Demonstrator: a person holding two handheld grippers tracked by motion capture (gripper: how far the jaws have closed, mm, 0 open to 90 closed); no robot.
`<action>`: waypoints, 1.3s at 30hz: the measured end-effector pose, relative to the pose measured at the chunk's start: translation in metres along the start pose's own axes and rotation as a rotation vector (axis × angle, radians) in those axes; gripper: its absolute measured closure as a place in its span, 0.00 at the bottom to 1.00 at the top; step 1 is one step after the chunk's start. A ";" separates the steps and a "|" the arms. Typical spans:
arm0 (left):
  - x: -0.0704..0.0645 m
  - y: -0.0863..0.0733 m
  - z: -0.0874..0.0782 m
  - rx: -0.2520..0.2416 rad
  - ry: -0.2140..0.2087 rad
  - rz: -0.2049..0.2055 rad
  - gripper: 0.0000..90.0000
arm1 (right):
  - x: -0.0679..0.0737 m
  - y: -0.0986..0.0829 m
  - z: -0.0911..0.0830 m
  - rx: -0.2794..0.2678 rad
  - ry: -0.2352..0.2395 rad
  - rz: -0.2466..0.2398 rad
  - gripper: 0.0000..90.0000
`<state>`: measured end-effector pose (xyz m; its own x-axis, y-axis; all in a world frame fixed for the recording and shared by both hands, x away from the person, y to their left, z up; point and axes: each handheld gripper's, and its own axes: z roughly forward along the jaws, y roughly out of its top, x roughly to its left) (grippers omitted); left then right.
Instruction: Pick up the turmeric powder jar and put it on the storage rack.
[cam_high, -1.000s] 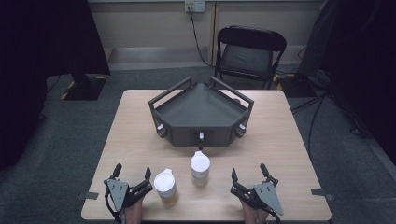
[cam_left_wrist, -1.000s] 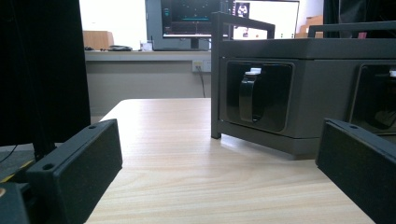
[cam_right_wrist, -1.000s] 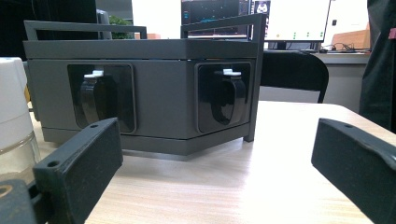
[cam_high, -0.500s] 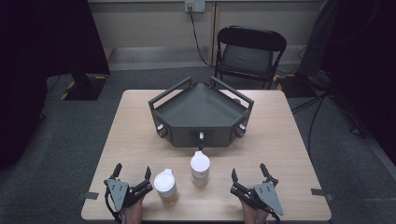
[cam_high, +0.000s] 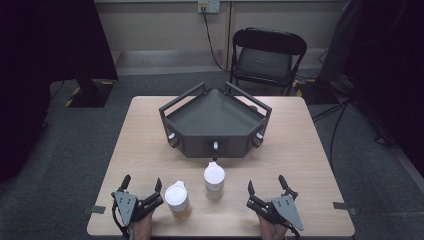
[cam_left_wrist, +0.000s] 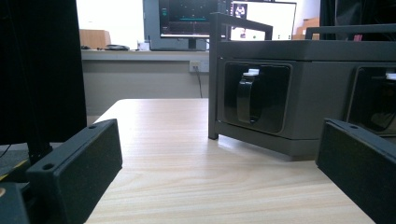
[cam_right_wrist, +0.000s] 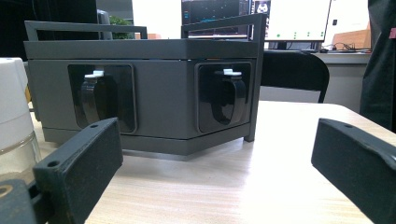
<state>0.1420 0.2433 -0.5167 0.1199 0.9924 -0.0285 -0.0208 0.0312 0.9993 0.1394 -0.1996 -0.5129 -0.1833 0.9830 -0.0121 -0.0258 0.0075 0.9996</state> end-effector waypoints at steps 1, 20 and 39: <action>0.001 0.001 0.000 0.004 -0.006 -0.008 0.00 | 0.000 0.000 0.000 0.000 0.000 0.000 0.01; 0.004 0.028 -0.011 -0.024 -0.051 -0.025 0.00 | -0.001 0.000 0.000 -0.002 0.004 0.002 0.01; 0.003 0.046 -0.023 -0.051 -0.115 -0.034 0.00 | -0.001 0.000 0.000 -0.001 0.006 0.003 0.01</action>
<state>0.1185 0.2499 -0.4711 0.2341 0.9706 -0.0568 -0.0652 0.0740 0.9951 0.1391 -0.2007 -0.5129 -0.1895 0.9818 -0.0095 -0.0257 0.0047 0.9997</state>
